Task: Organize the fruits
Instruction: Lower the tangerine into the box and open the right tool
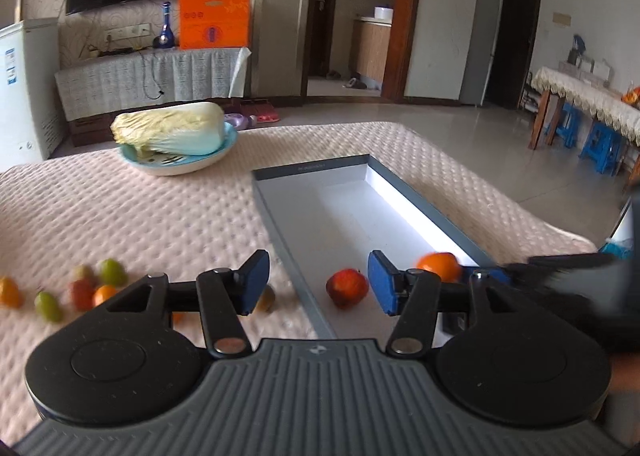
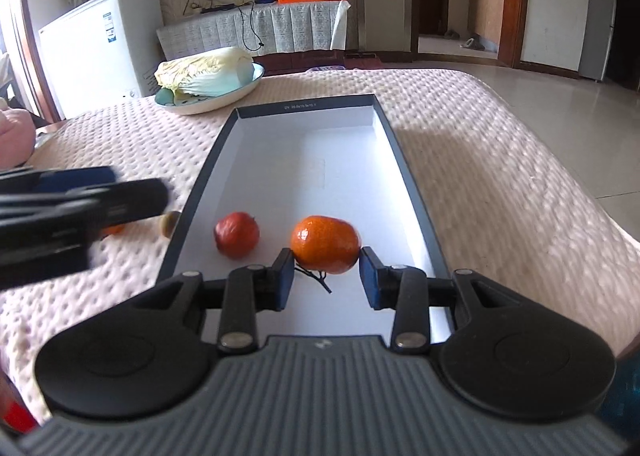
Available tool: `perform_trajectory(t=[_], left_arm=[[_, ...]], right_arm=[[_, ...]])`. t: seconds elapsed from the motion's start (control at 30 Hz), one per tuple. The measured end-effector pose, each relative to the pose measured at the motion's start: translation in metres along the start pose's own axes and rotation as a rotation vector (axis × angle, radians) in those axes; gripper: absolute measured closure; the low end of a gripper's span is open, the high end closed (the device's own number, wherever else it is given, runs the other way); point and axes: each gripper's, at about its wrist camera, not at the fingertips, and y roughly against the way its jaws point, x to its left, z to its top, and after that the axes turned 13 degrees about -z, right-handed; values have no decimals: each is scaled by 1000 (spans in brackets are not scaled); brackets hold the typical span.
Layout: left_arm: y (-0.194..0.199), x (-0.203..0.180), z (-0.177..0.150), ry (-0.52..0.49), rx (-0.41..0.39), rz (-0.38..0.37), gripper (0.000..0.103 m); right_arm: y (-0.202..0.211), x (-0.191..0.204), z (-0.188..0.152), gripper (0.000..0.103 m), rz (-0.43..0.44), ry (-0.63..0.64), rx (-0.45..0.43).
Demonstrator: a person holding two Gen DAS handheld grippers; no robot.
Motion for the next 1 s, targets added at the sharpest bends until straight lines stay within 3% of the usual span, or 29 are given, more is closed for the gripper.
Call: perform_trajectory(t=[0.13, 0.23, 0.3, 0.37, 0.77, 1.0], left_arm=[[34, 1, -15, 8, 0, 18, 34], [37, 12, -21, 30, 18, 52, 34], [35, 20, -24, 35, 22, 75, 34], [32, 29, -24, 31, 26, 108, 34], [33, 71, -22, 94, 13, 176, 34], [40, 79, -19, 120, -12, 174, 33]], right_arm=[[-12, 6, 3, 63, -1, 3, 19], [-21, 9, 4, 62, -24, -12, 43], [-21, 9, 5, 41, -42, -29, 31], [-14, 9, 5, 32, -60, -50, -1], [40, 15, -1, 34, -104, -120, -188], [77, 63, -20, 34, -97, -50, -327]])
